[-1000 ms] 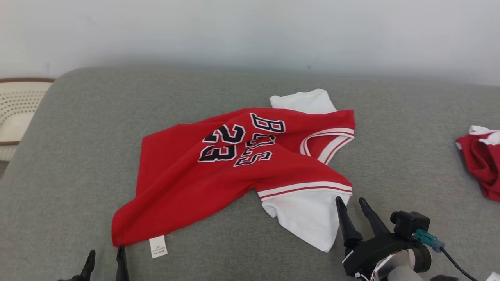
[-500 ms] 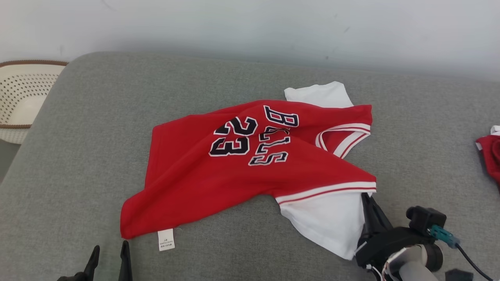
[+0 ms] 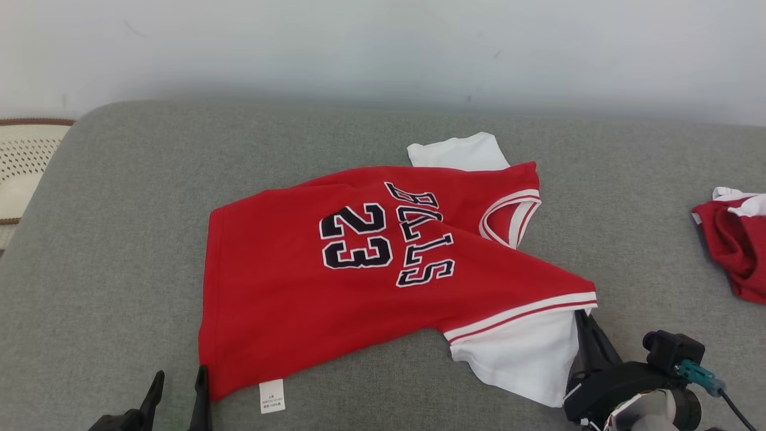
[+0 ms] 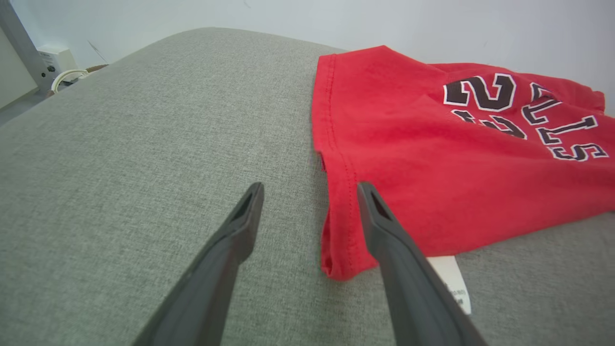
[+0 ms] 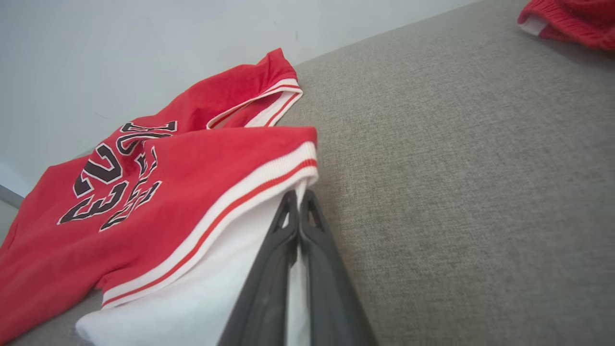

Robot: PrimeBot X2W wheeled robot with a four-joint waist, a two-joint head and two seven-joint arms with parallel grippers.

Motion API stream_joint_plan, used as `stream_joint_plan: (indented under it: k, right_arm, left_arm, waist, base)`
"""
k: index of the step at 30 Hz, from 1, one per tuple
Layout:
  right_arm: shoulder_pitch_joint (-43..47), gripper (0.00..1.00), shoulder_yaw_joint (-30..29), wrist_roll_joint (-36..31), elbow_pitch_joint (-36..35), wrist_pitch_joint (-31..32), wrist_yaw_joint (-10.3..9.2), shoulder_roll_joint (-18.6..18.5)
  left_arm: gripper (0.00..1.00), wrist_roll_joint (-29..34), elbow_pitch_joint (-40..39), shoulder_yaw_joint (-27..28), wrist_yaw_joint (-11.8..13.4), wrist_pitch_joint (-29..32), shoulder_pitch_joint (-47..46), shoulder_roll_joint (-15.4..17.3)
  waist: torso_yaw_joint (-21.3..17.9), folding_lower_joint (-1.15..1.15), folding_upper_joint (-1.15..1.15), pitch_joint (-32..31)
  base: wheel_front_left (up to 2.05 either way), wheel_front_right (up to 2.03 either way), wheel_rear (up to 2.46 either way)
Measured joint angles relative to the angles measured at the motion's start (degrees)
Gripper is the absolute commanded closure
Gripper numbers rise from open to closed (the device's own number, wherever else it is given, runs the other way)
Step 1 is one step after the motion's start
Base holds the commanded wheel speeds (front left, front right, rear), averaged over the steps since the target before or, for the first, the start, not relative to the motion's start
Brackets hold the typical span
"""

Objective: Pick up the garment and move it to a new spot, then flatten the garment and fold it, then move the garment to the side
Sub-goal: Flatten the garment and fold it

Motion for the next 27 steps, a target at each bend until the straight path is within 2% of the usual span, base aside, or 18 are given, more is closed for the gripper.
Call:
stream_joint_plan:
  k: [2,3,11,18,27]
  right_arm:
    - [0.3,1.0,-1.0,-0.4,0.4,0.0,0.0,-0.1]
    - [0.3,0.0,-1.7,-0.9,0.5,0.0,0.0,-0.1]
    - [5.9,0.0,-9.5,-11.1,-3.2,0.0,0.0,1.3]
    - [11.7,0.0,-7.6,-14.6,-7.7,0.0,0.0,2.0]
    - [12.9,0.0,-6.7,-20.3,-15.3,0.0,0.0,2.2]
  left_arm:
    - [0.0,0.1,0.6,0.0,-0.4,0.0,-0.3,0.0]
    - [0.0,0.2,0.7,0.0,-0.4,0.0,-0.2,0.0]
    - [0.0,0.1,1.6,0.4,-0.3,0.0,2.1,0.0]
    - [0.0,1.1,-1.5,0.0,1.6,0.0,4.3,0.0]
    - [0.0,3.3,-6.3,-0.8,3.4,0.0,6.8,0.0]
  waist:
    - [-0.3,0.0,0.0,-0.6]
    - [-0.4,0.0,0.0,-0.8]
    - [-1.4,0.0,0.0,-3.3]
    - [-2.8,0.0,0.0,-5.0]
    - [-4.0,-0.01,0.0,-5.4]
  base:
    - [0.0,0.0,0.0]
    - [0.0,0.0,0.0]
    - [0.0,0.0,0.0]
    - [0.0,0.0,0.0]
    - [0.0,0.0,0.0]
